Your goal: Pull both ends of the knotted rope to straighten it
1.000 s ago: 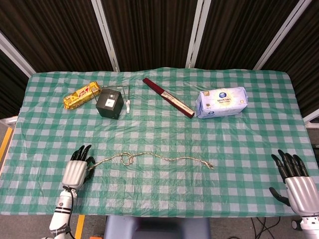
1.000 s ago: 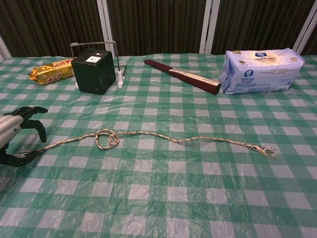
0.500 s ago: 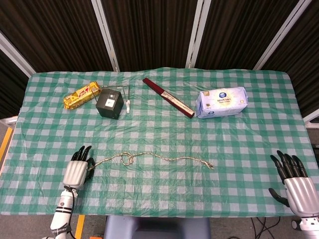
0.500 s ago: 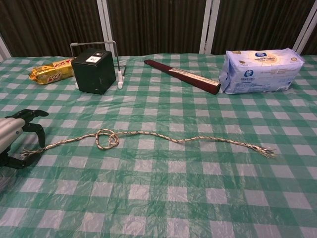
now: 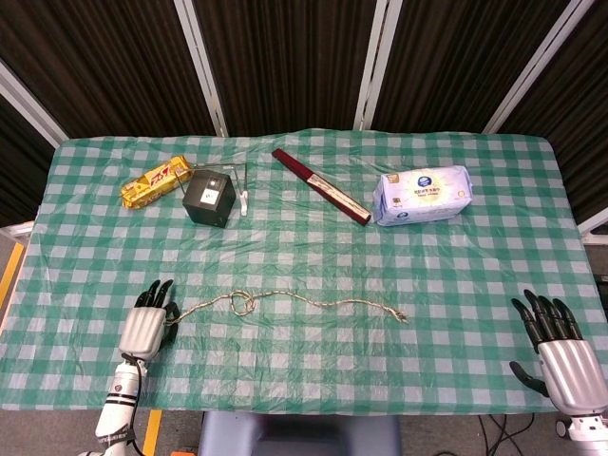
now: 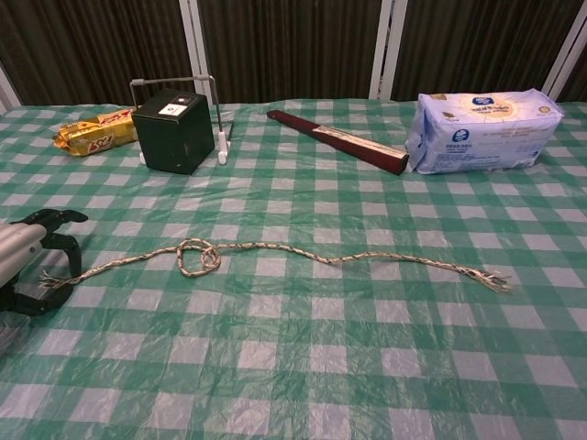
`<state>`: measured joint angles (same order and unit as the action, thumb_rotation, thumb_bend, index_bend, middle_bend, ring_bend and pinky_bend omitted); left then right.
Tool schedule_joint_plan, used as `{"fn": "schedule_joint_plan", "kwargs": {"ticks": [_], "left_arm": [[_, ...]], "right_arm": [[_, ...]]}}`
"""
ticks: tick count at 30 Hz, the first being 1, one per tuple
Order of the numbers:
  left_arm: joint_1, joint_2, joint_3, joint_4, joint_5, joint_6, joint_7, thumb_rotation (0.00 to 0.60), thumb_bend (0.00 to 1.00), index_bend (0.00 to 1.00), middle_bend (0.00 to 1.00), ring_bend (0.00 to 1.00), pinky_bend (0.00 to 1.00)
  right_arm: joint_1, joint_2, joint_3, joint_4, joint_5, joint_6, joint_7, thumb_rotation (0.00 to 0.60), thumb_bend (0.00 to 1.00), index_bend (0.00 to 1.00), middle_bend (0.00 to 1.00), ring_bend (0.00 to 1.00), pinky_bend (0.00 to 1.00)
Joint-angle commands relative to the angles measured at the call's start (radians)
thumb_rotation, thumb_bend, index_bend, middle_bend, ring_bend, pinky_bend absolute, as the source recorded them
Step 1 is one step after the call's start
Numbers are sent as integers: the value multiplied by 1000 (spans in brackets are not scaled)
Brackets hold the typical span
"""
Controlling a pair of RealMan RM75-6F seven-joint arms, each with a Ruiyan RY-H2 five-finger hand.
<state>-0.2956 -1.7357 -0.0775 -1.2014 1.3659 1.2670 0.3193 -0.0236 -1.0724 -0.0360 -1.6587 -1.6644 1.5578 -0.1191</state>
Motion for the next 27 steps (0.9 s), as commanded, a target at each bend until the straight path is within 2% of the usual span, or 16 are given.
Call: {"fn": "schedule_joint_plan", "kwargs": {"ticks": [1,10,19,23,27], "left_arm": [[0,0,-2,0,-1,2,-2,600,401,532,71,11,198],[0,7,-6,1,-7,13,26,600,466,585,75,5,191],[20,56,5,-31,35,82,8,600,544,615,86,5,190],[39,90,17,-32,51,106,-34,600,545,615,86,5,191],[46,102,21,-15,56,106,-88,600,546,618,87,5,190]], "right_arm": [[1,-1,0,-1,1,-2,-3,600,288,0,0,0,0],[-1,-2,-3,-1,-9,4,-7,600,288,0,0,0,0],[22,-30,2,18,-30,-15,-2,600,288,0,0,0,0],[79,-72,38,10,-32,-64,-7,600,288,2,0,0,0],[169,-78,83,-67,16,-197,-88,600,288,115,0,0,0]]}}
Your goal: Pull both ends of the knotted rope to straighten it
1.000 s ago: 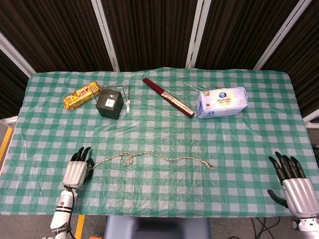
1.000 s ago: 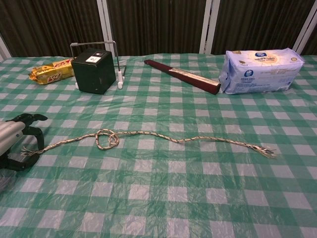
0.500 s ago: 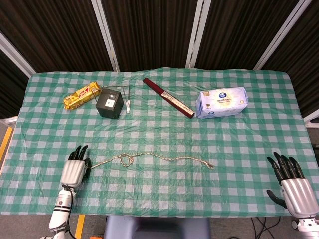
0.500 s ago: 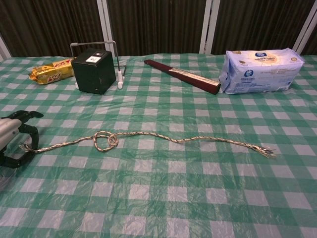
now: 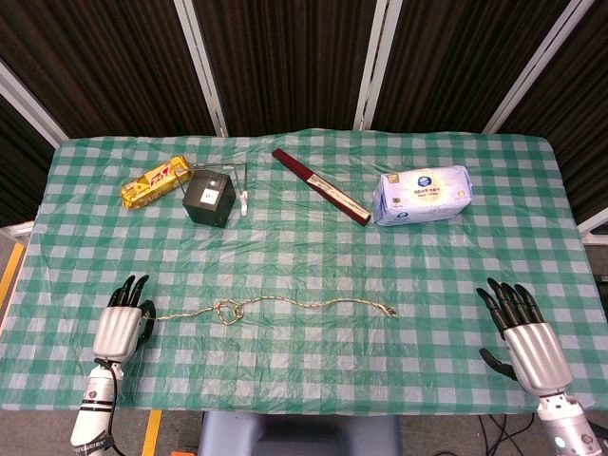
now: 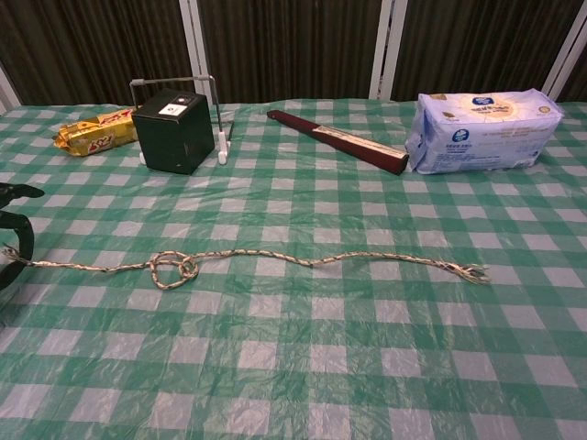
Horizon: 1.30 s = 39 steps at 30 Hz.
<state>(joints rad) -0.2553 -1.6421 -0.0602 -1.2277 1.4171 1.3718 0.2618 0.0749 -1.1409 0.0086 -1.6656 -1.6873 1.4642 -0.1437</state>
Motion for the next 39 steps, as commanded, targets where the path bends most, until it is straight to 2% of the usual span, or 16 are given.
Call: {"fn": "schedule_joint_plan", "kwargs": {"ticks": [1,7,10,14,23,30,39], "left_arm": [[5,9,2,15,4,-2,-43,600,549,620,89,5,188],[-2,1,-4,54,22,4,-106,600,558,624,91,5,182],[-8,1,-1,62,31,-3,-120,600,557,624,91,5,182],[-14,-2,-4,65,34,-8,-127,600,557,624,90,5,183],[-19,-6,-8,70,31,-14,-126,600,554,634,95,6,174],[-20,-5,-8,77,28,-20,-130,600,555,638,95,6,172],[-21,-8,-12,82,20,-26,-120,600,558,638,95,6,171]], "right_arm": [[95,-5,49,-85,61,-147,-97,600,289,140,0,0,0],[235,-87,141,-153,245,-334,-335,600,302,338,0,0,0],[297,-162,171,-136,351,-394,-433,600,334,433,0,0,0],[369,-268,186,-76,482,-441,-555,600,349,473,0,0,0],[449,-404,167,33,620,-438,-682,600,355,547,0,0,0],[467,-427,141,76,674,-430,-693,600,413,578,0,0,0],[494,-431,110,90,716,-426,-717,600,415,575,0,0,0]]}}
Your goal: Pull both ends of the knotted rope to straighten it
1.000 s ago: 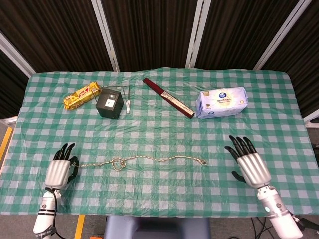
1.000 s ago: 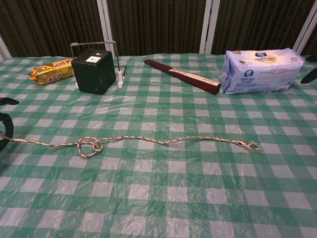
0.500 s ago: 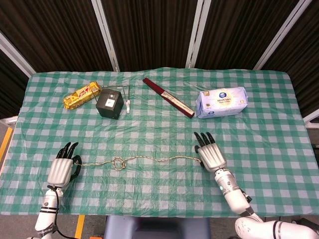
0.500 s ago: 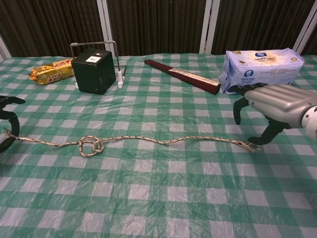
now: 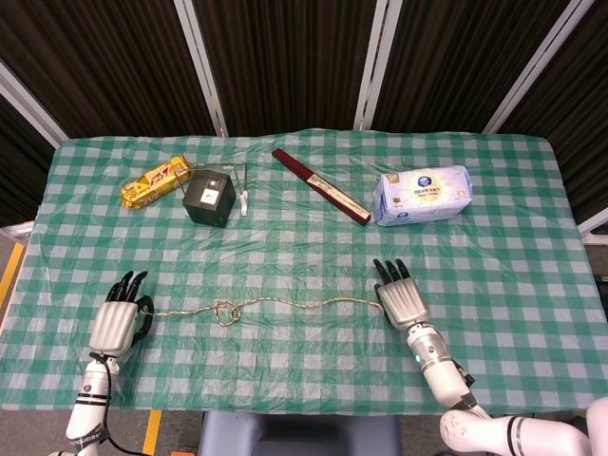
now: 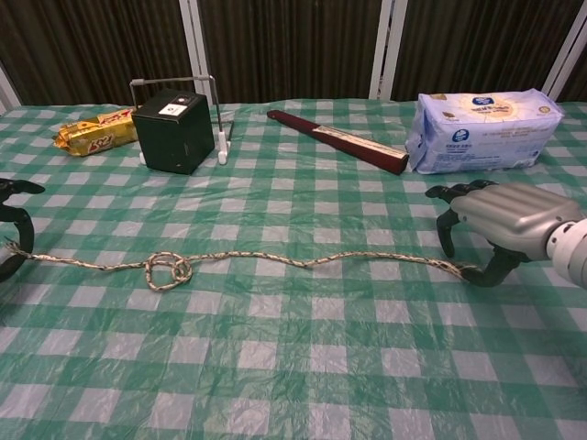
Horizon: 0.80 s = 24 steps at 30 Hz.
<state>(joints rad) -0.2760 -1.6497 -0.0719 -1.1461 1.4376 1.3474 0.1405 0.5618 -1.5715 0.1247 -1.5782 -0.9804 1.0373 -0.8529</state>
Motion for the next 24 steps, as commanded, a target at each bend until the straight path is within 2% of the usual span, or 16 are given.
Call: {"fn": "schedule_joint_plan", "kwargs": {"ticks": [1,6,17,21,24], "left_arm": [[-1,0,-1,1,-1,-2,3,600,558,638,94,6,171],[-2,-1,-3,5,-5,-4,4,600,564,638,95,6,171],[-5,1,-10,20,-17,-15,-2,600,588,638,94,6,168],[-5,2,-12,21,-19,-14,-3,600,587,638,93,5,168],[-11,12,-32,29,-30,-9,-1,600,587,638,93,6,168]], "right_arm": [[10,-2,-9,3,13,2,-9,600,415,578,0,0,0],[20,-6,-18,6,31,7,-7,600,418,618,0,0,0],[44,-2,-36,-3,75,16,-21,600,575,745,22,0,0],[46,1,-36,-5,76,19,-18,600,597,766,38,0,0],[31,42,-23,-36,58,56,27,600,600,789,56,0,0]]}}
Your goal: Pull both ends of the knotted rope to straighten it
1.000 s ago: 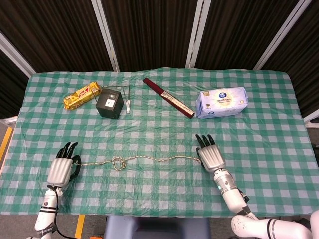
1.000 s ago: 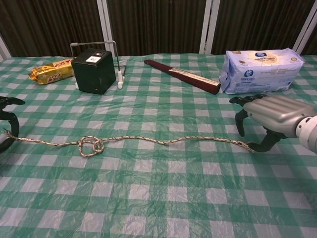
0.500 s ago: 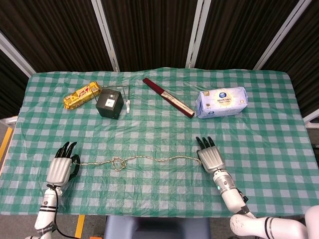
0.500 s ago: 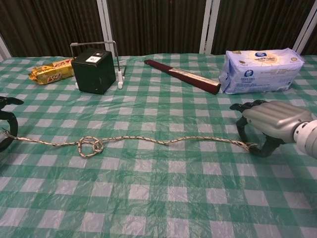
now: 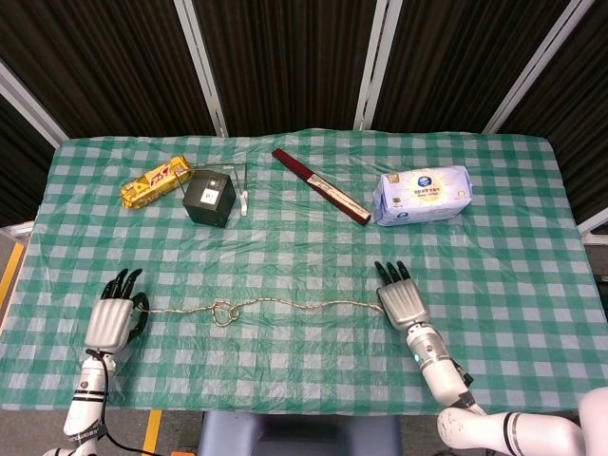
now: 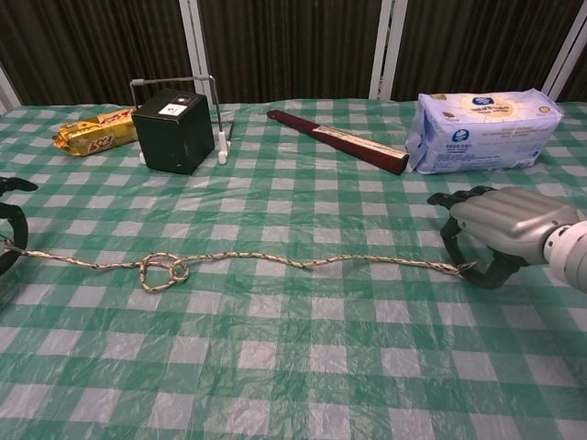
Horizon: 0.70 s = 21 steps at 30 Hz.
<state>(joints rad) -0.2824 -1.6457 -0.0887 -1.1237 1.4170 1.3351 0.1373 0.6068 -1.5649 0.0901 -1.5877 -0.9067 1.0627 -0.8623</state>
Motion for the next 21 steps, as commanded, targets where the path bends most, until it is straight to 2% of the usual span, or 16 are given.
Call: {"fn": "schedule_joint_plan", "kwargs": {"ticks": [1,14,21], "left_arm": [[-6,11,-20,9,-13,2,5,600,587,638,93,6,168],[-1,61,-49,2,-51,9,18,600,586,638,94,5,168],[-3,67,-62,20,-80,-11,10,600,589,639,94,6,167]], "right_arm": [[-20,54,12,-40,-25,38,53,600,600,793,59,0,0],[-118,280,32,-94,-68,85,315,600,600,797,72,0,0],[-160,335,32,-51,-70,62,453,600,600,798,76,0,0]]}}
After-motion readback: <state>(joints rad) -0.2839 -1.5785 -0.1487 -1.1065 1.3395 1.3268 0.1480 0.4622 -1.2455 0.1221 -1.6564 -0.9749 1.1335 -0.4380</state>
